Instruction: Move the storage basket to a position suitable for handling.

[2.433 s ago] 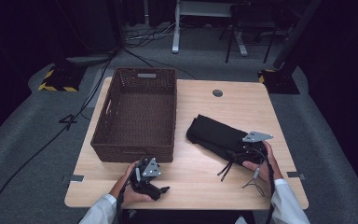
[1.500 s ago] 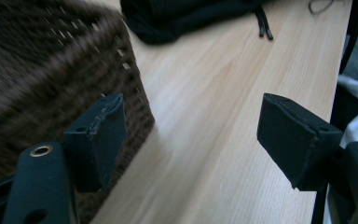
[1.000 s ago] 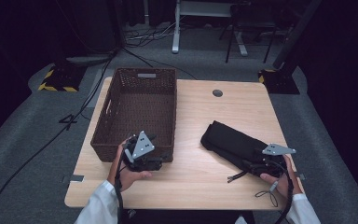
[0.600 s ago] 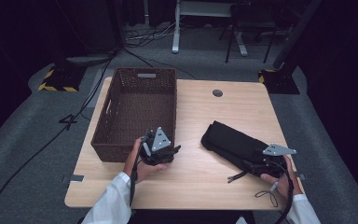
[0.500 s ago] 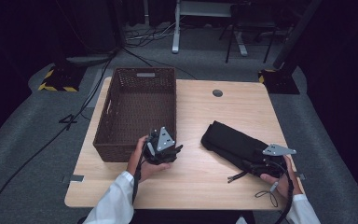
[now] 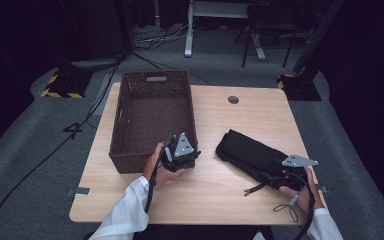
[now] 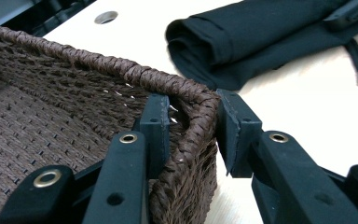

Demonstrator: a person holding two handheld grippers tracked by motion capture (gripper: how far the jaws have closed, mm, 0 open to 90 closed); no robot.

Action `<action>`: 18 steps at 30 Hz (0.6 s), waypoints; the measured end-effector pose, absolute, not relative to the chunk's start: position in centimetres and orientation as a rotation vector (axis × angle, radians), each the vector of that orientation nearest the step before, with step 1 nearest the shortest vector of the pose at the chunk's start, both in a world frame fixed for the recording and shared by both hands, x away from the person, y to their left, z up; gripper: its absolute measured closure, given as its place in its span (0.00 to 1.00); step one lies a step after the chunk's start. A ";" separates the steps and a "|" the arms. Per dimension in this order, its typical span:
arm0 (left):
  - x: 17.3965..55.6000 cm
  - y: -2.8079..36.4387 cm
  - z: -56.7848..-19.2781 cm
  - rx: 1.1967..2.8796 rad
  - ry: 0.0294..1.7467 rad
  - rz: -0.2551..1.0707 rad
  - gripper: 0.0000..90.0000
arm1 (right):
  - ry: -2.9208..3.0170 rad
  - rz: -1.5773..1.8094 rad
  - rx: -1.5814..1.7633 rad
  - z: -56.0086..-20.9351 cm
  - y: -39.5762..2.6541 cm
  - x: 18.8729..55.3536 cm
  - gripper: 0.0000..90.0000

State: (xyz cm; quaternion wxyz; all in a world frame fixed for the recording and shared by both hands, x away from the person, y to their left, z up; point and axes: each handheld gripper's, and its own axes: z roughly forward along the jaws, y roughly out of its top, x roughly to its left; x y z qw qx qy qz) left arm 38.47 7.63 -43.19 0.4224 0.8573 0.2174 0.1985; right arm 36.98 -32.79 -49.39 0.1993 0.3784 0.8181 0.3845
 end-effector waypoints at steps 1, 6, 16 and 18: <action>38.4 7.6 -43.2 2.151 0.520 0.482 0.74 | 2.288 1.075 1.058 -49.4 -32.8 37.0 0.24; 37.9 7.1 -43.1 2.173 0.340 0.377 0.74 | 2.286 1.079 1.058 -49.4 -32.8 37.0 0.24; 35.4 10.6 -42.7 2.200 0.289 0.408 0.63 | 2.293 1.074 1.049 -49.4 -33.1 36.4 0.25; 35.0 12.1 -42.7 2.188 0.345 0.442 0.56 | 2.294 1.064 1.055 -49.3 -33.1 36.2 0.25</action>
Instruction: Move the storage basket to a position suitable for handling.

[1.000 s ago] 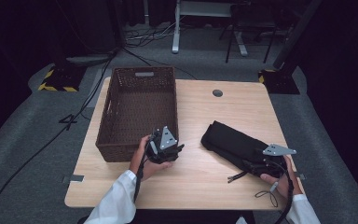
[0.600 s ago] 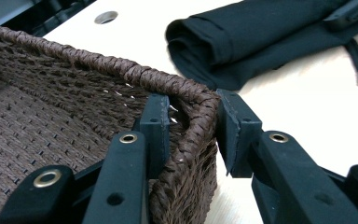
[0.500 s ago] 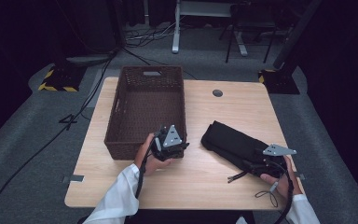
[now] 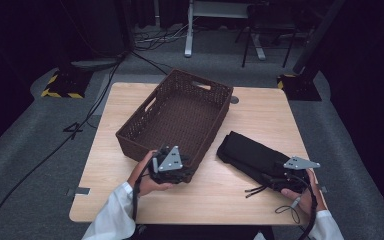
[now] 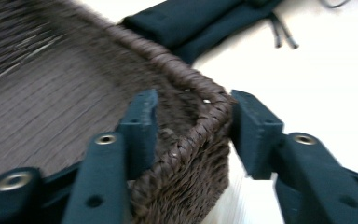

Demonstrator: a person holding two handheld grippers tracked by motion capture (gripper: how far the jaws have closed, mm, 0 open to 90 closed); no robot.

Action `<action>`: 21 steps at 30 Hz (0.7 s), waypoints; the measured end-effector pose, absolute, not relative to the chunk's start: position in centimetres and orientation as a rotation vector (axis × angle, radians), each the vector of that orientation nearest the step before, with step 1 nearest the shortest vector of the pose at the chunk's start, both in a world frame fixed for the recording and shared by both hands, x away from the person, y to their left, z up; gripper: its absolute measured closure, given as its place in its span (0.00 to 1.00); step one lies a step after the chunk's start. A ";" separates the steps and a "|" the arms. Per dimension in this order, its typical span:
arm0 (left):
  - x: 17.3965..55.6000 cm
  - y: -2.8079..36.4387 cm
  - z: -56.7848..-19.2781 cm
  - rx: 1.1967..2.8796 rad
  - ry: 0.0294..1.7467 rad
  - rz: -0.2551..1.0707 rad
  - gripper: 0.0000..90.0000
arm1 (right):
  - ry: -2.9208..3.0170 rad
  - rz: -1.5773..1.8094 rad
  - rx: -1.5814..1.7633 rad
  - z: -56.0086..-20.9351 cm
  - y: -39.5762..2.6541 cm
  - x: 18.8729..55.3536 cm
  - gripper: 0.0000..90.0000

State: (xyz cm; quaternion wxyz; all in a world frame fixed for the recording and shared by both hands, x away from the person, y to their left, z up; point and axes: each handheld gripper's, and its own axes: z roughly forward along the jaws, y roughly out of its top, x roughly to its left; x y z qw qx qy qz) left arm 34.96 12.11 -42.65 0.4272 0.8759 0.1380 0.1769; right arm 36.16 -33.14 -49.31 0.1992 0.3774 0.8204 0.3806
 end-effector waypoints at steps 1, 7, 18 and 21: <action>34.8 12.8 -42.7 2.186 0.374 0.456 0.54 | 2.296 1.064 1.056 -49.3 -33.1 36.1 0.25; 33.9 16.5 -42.8 2.135 0.581 0.544 0.44 | 2.297 1.044 1.059 -49.2 -33.1 35.6 0.25; 34.1 14.1 -42.8 2.145 0.581 0.575 0.34 | 2.308 1.003 1.042 -49.1 -32.6 35.5 0.24; 34.3 13.9 -42.7 2.144 0.578 0.598 0.53 | 2.309 1.008 1.032 -49.2 -32.6 35.4 0.25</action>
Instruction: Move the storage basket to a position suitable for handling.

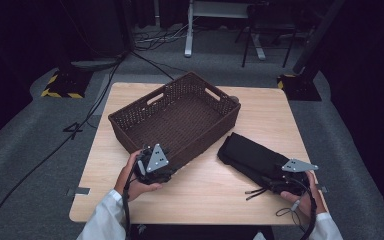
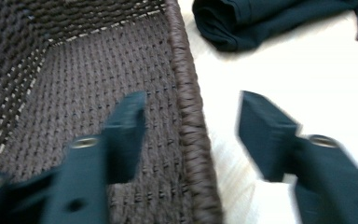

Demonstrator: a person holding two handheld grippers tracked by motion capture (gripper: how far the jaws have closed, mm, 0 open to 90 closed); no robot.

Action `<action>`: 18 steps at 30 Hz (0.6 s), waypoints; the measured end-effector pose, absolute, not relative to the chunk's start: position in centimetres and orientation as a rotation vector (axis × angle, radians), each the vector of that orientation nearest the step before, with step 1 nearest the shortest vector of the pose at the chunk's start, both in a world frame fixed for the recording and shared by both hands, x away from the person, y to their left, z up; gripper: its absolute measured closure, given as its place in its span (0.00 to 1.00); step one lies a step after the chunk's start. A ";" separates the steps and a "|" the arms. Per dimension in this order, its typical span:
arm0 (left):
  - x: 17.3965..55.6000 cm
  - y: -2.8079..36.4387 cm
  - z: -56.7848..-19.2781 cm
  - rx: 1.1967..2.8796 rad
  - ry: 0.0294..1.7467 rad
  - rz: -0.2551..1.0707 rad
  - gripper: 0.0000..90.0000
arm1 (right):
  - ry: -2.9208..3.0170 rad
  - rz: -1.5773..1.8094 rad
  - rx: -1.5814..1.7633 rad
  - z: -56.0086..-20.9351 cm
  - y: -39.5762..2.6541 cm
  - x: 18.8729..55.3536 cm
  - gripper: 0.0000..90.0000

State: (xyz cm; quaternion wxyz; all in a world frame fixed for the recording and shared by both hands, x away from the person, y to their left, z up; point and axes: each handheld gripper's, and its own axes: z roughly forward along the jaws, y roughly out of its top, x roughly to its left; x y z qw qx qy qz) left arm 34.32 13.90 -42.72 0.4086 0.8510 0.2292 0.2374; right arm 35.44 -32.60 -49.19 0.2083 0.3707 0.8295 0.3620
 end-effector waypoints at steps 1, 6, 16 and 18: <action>34.5 13.9 -42.8 2.161 0.550 0.594 0.63 | 2.312 1.010 1.029 -49.2 -32.6 35.4 0.25; 35.4 14.2 -42.9 2.187 0.455 0.481 0.84 | 2.339 1.038 0.961 -49.3 -32.2 35.1 0.26; 36.6 13.7 -42.9 2.200 0.324 0.444 0.84 | 2.450 1.089 0.788 -49.3 -30.4 34.4 0.27; 37.4 13.7 -42.9 2.195 0.267 0.416 0.84 | 2.486 1.092 0.727 -49.3 -29.6 34.2 0.27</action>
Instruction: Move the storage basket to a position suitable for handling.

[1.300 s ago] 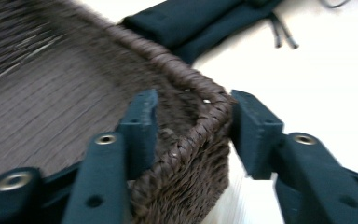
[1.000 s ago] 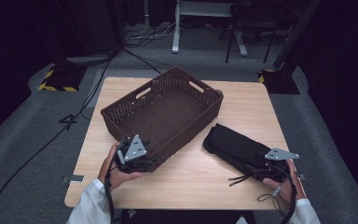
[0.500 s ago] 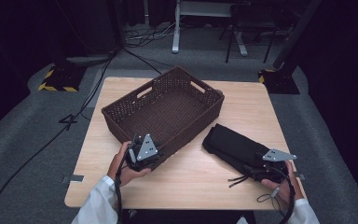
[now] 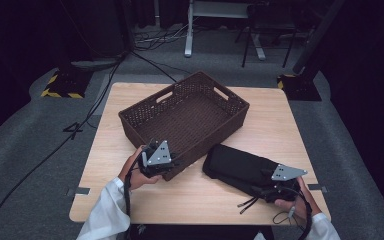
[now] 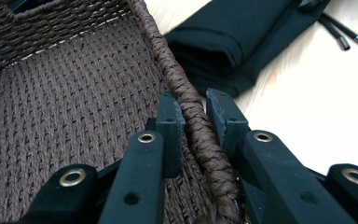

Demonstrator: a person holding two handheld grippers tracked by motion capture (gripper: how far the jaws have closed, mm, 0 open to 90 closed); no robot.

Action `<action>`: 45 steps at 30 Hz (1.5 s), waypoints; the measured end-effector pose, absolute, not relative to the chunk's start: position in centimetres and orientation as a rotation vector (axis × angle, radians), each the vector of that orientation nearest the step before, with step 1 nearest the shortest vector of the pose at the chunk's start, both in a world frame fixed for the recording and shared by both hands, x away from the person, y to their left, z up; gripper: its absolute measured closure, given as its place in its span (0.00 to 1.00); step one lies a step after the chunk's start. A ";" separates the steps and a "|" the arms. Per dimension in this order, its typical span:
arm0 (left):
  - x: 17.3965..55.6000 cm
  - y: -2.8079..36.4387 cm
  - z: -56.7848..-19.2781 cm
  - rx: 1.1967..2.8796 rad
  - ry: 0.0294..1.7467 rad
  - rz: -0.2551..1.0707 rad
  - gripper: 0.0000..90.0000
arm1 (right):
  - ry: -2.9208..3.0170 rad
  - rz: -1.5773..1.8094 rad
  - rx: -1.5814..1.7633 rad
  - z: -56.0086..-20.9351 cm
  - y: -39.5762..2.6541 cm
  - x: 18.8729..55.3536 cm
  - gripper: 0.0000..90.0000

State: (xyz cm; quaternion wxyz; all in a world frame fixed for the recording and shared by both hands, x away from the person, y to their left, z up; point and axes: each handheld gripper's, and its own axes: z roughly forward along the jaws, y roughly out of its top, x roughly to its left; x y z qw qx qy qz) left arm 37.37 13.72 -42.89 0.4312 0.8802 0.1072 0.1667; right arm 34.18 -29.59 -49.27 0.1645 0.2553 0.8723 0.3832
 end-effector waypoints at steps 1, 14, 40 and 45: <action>37.6 13.7 -42.9 2.192 0.255 0.405 0.84 | 2.499 1.088 0.710 -49.2 -29.3 34.1 0.27; 40.1 14.6 -42.7 2.131 0.281 0.322 0.77 | 2.585 1.107 0.542 -49.2 -25.9 33.6 0.27; 40.6 18.0 -41.8 1.831 1.341 0.703 0.15 | 2.429 1.215 0.588 -46.3 -27.0 31.8 0.27; 42.3 18.3 -43.1 1.815 1.395 0.525 0.14 | 2.408 1.190 0.678 -46.6 -27.7 32.4 0.27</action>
